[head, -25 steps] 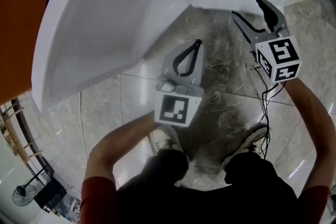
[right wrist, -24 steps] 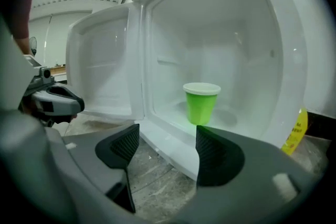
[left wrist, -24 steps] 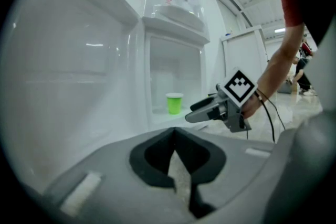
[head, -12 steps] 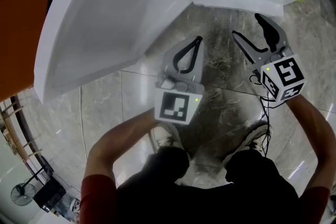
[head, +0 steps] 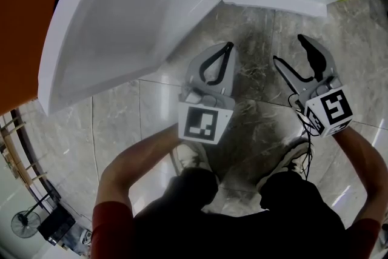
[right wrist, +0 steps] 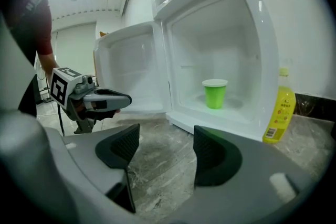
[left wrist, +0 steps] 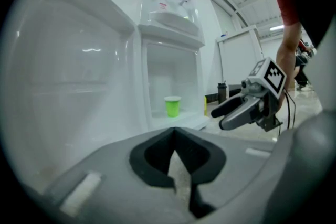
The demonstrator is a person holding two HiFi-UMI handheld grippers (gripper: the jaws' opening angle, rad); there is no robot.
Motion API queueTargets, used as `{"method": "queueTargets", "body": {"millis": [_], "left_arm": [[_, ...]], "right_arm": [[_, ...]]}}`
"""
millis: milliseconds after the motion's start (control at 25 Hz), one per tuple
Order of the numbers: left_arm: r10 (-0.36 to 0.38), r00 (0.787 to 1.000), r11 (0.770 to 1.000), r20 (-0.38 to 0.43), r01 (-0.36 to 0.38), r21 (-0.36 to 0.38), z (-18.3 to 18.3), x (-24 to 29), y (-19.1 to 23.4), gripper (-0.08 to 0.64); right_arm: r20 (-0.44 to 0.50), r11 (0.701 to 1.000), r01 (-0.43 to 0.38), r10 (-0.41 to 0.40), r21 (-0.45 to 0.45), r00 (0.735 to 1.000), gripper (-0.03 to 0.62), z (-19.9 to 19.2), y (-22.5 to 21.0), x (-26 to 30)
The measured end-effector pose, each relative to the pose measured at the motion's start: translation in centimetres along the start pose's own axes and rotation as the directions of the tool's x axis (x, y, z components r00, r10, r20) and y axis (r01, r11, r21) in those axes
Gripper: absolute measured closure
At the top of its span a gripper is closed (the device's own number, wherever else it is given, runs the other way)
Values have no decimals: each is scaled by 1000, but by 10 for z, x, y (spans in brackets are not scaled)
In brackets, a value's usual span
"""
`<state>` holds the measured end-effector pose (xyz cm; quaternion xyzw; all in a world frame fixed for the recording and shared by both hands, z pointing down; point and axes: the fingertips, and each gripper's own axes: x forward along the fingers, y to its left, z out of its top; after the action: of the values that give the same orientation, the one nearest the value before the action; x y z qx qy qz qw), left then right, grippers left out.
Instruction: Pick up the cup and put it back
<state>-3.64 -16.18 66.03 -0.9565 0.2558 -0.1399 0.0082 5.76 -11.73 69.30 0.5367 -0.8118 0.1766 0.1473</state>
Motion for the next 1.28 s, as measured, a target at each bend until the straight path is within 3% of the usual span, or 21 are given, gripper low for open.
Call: {"method": "queueTargets", "body": {"millis": [1000,1280], "left_arm": [[-25,1000,999,6,25,27,2,4,-7,558],[-31,1000,999,3,31,17,0,4,-9,558]], "right_arm": [[-4,1000,-11,11,26,1000,275,-11,6,-10],[5,999,-6,5,54,1000,330,-8,0,-8]]}}
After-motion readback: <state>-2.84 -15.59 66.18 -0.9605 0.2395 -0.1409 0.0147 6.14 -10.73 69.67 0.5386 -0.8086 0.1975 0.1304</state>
